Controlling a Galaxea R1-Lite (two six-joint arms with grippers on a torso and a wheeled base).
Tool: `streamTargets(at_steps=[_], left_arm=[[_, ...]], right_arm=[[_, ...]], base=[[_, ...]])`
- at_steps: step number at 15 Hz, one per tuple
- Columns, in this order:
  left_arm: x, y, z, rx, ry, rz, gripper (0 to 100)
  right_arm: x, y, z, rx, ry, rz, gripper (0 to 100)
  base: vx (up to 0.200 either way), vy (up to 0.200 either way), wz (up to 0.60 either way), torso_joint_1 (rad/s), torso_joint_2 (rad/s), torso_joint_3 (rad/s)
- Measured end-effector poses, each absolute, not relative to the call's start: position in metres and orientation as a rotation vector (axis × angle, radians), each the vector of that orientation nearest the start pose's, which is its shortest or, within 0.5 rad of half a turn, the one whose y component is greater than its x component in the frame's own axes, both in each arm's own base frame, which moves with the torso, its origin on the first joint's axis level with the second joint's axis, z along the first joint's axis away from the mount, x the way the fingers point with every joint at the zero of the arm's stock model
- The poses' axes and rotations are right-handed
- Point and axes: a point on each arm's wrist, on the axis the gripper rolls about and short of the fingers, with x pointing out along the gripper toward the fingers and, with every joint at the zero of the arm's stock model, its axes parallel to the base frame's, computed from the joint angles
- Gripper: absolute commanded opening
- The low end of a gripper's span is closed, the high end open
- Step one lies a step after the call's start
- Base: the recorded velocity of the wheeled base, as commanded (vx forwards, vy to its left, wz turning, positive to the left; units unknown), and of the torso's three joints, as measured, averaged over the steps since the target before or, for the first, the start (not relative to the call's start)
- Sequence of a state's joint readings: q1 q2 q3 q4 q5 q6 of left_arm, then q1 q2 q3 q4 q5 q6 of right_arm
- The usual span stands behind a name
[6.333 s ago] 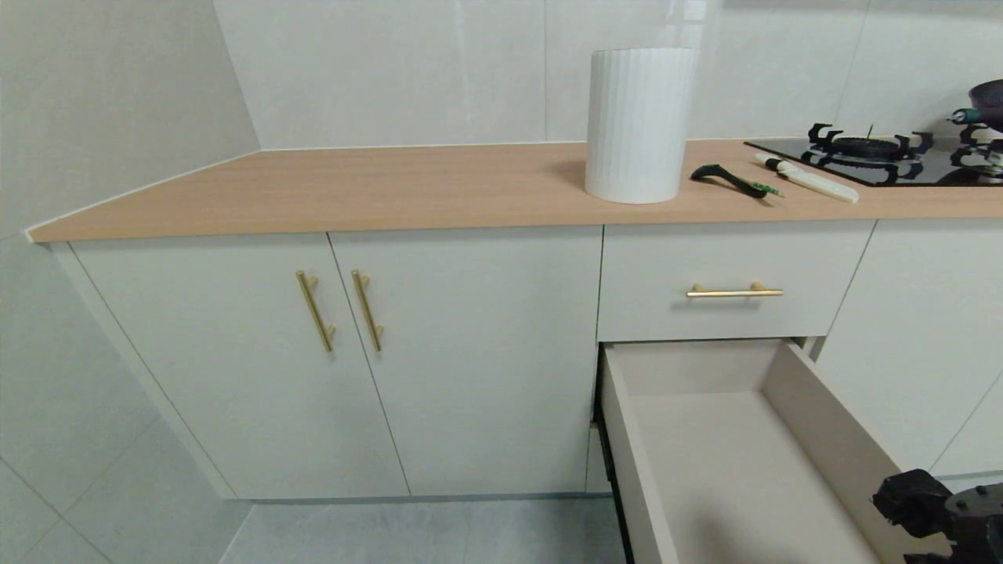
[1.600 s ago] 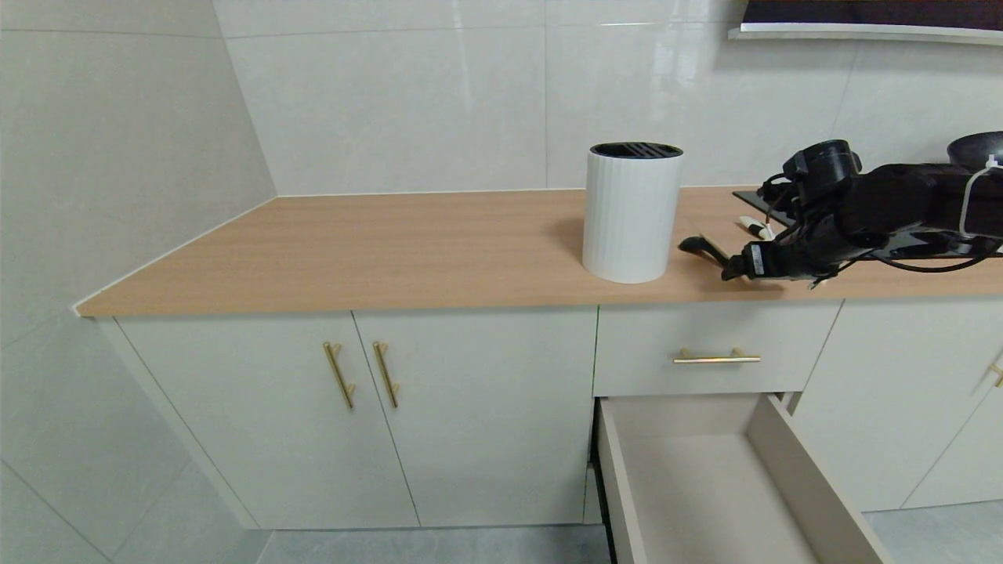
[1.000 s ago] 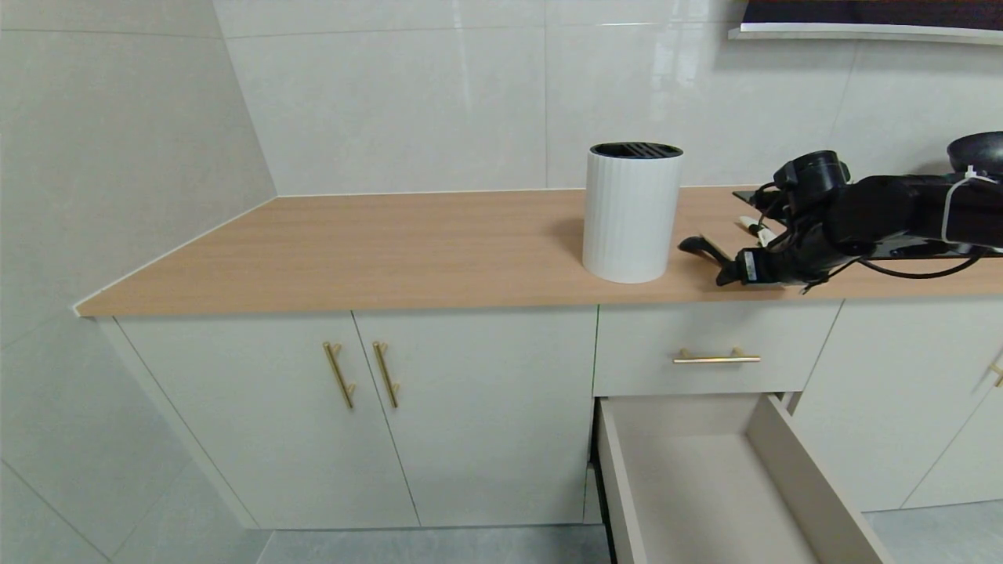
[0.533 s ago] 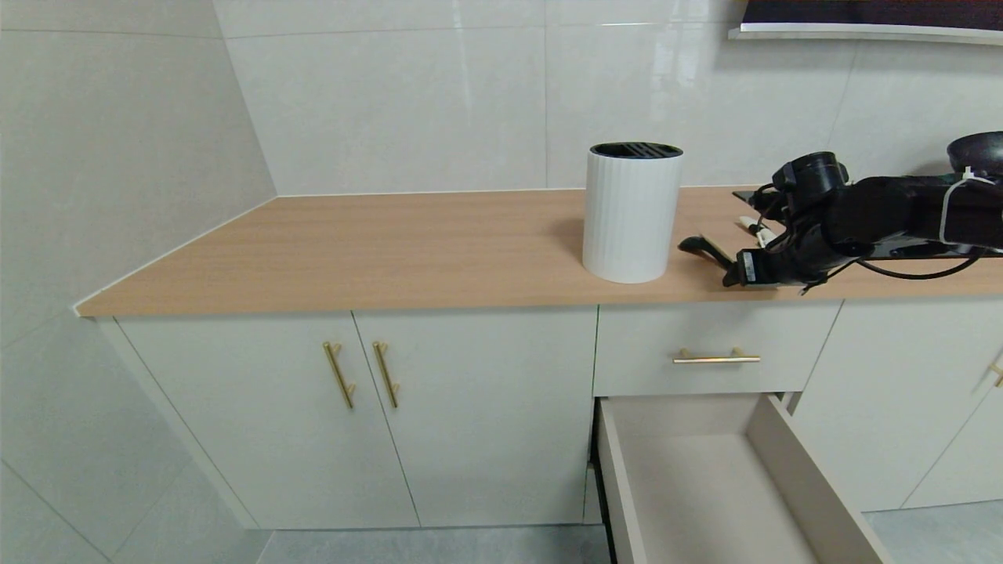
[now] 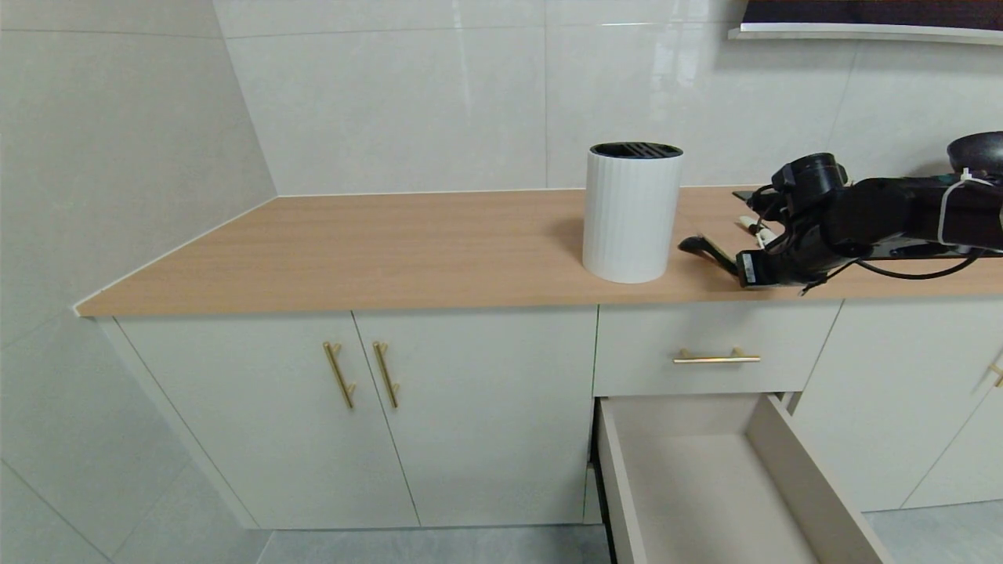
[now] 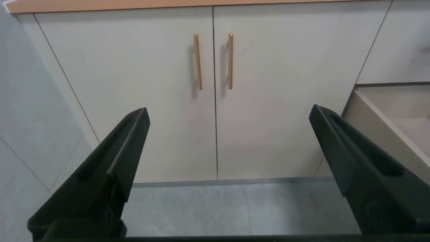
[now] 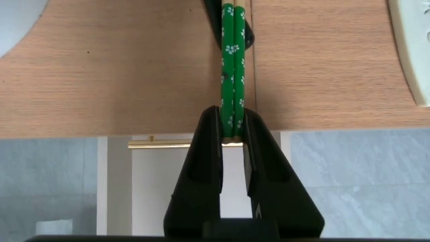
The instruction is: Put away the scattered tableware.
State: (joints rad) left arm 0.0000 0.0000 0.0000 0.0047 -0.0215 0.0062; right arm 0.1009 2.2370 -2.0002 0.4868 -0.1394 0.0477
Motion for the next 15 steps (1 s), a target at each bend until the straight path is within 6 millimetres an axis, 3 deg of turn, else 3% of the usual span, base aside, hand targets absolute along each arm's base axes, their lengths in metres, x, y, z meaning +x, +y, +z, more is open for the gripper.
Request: streamTargets(at_steps=[5,9,12,15], left_arm=[[-0.023,0.0,0.075,0.006,0.004,-0.022,100],[-0.023,0.0,0.075,0.006,0.005,-0.021,100],[-0.023,0.0,0.075,0.006,0.005,-0.021,100],[-0.023,0.0,0.075,0.006,0.004,-0.022,100]], right_arm=[[0.442,0.039,0.214,-0.025,0.686,-0.065,0],[0.422,0.031,0.247,0.02,0.617,-0.085,0],[0.387,0.025,0.266,0.036,0.618,-0.067,0],[0.327,0.023,0.288,0.068,0.612,0.031,0]], base=[[0.0,0.0,0.0,0.0,0.0,0.0],[0.0,0.0,0.0,0.0,0.0,0.0],[0.0,0.0,0.0,0.0,0.0,0.0],[0.0,0.0,0.0,0.0,0.0,0.0]])
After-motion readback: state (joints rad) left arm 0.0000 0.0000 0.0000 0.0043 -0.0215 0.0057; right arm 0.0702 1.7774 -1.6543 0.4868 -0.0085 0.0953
